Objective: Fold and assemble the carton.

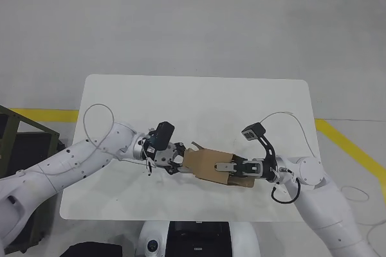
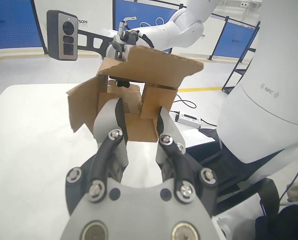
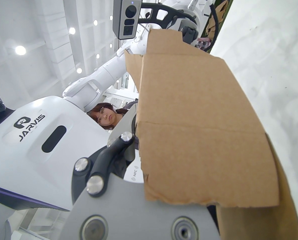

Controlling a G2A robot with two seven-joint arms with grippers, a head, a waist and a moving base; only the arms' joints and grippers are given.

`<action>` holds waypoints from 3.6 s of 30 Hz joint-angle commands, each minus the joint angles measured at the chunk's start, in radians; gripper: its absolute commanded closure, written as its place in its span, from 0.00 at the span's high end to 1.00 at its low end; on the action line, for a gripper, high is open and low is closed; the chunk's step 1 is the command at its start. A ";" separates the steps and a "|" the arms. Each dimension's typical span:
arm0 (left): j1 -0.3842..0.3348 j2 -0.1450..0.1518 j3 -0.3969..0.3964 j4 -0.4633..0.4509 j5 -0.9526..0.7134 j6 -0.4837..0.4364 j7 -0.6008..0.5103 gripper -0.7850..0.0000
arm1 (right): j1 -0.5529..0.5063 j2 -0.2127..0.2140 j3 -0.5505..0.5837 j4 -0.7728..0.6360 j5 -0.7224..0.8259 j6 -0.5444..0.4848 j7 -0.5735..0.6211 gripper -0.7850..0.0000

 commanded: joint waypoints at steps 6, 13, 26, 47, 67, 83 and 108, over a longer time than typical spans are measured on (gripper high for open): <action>0.038 -0.002 -0.048 -0.034 -0.021 0.026 -0.078 0.27 | 0.001 0.000 -0.002 0.000 -0.002 -0.001 -0.010 0.00; 0.078 0.001 -0.093 -0.067 -0.030 0.026 -0.131 0.28 | 0.000 0.002 0.003 0.001 0.004 -0.003 -0.015 0.00; 0.161 0.019 -0.201 -0.065 -0.052 0.033 -0.126 0.28 | -0.003 0.005 0.018 0.016 0.022 -0.012 -0.021 0.00; 0.288 0.029 -0.376 0.011 -0.209 0.079 -0.126 1.00 | -0.020 0.009 0.016 0.013 0.020 -0.025 0.001 0.00; 0.272 -0.042 -0.414 0.055 -0.444 0.110 -0.447 1.00 | 0.016 0.001 -0.060 -0.010 -0.035 0.000 0.009 0.00; 0.303 -0.070 -0.458 0.040 -0.458 -0.008 -0.555 1.00 | 0.030 0.001 -0.043 0.035 0.006 -0.009 -0.016 0.00; 0.327 -0.120 -0.497 -0.012 -0.440 -0.006 -0.678 1.00 | 0.022 0.003 -0.057 0.012 -0.009 -0.011 -0.013 0.00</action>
